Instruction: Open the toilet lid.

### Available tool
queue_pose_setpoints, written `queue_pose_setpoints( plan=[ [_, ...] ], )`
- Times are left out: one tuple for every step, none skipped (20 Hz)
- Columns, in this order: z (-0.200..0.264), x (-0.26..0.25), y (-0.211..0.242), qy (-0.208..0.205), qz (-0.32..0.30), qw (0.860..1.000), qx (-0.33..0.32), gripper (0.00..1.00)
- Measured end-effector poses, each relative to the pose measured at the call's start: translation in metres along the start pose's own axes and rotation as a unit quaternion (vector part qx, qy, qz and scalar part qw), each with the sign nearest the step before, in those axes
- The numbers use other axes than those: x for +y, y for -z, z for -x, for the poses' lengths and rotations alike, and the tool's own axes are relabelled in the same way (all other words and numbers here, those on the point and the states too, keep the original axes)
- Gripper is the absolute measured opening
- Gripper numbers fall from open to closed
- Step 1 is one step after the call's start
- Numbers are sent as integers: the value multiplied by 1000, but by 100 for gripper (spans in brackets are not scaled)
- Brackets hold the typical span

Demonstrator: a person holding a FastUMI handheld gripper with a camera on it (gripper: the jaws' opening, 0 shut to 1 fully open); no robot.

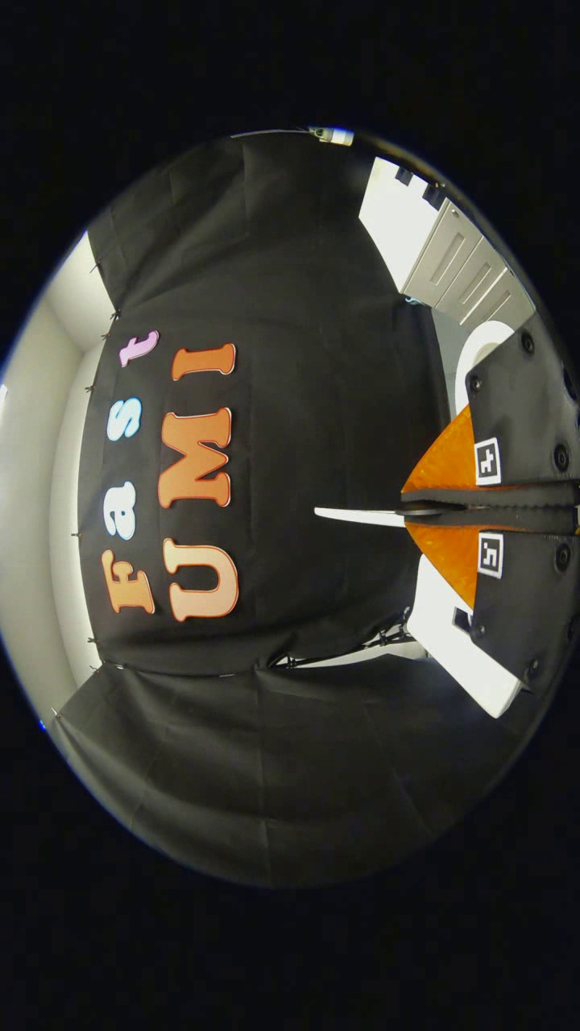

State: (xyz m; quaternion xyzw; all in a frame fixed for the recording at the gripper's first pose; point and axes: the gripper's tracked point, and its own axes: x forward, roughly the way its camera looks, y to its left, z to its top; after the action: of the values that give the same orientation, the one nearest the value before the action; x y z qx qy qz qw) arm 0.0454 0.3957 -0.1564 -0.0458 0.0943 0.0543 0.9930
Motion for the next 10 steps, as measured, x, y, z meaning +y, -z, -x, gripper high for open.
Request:
queue_pose_setpoints(
  plan=[
    [0, 4, 1, -3, 0, 1000, 0, 8],
    [0, 8, 0, -5, 1, 1000, -1, 8],
    [0, 11, 0, -8, 2, 1000, -1, 8],
    [0, 16, 1, -10, 5, 1000, 0, 8],
    [-1, 21, 1, -11, 8, 1000, 0, 8],
    [-2, 26, 1, -12, 11, 1000, -1, 8],
    [-2, 32, 1, -14, 15, 1000, -2, 8],
    [-2, 39, 2, -16, 21, 1000, -3, 8],
    [-1, 45, 2, -18, 27, 999, -4, 8],
    [-1, 51, 2, -20, 33, 999, -4, 8]
  ],
)
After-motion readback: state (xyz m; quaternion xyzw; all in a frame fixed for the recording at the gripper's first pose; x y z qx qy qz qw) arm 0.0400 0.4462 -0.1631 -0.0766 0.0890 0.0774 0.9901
